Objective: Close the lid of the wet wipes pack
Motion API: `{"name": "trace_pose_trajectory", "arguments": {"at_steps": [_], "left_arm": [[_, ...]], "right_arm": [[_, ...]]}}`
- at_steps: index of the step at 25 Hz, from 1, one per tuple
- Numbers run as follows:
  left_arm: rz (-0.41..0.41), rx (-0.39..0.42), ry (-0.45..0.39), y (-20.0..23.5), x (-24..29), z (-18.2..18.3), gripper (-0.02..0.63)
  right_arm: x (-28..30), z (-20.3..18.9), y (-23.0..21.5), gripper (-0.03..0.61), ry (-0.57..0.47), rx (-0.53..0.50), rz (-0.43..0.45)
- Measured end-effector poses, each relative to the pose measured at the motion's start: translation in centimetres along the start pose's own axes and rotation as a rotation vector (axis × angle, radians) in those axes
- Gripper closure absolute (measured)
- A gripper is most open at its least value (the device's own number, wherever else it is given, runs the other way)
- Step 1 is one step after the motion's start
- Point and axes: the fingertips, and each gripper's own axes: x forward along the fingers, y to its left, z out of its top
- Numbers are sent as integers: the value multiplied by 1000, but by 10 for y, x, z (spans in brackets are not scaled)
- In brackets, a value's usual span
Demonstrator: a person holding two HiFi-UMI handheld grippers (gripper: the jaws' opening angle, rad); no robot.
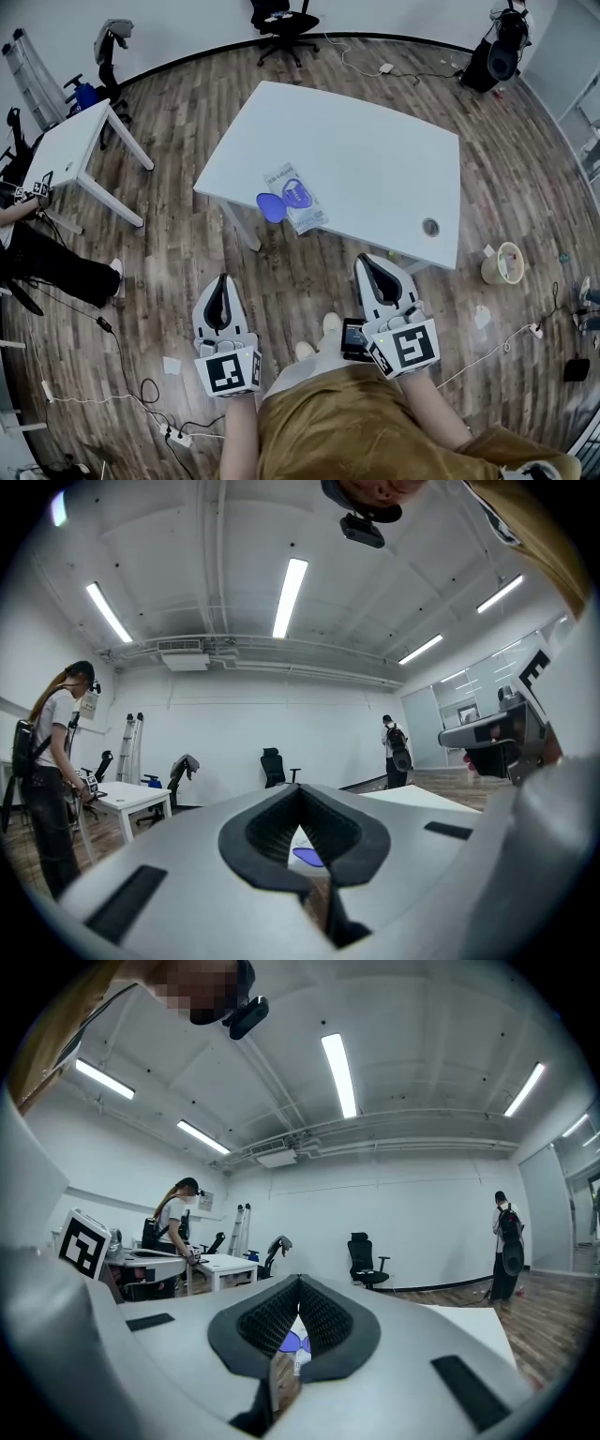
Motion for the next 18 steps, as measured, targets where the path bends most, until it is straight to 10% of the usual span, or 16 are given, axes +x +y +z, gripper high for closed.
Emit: {"name": "trace_pose_trajectory", "arguments": {"at_steps": [18], "left_arm": [[46,9,26,24,90,-6,617]], "right_arm": [[91,-1,-52,572,-11,-20,-7]]}}
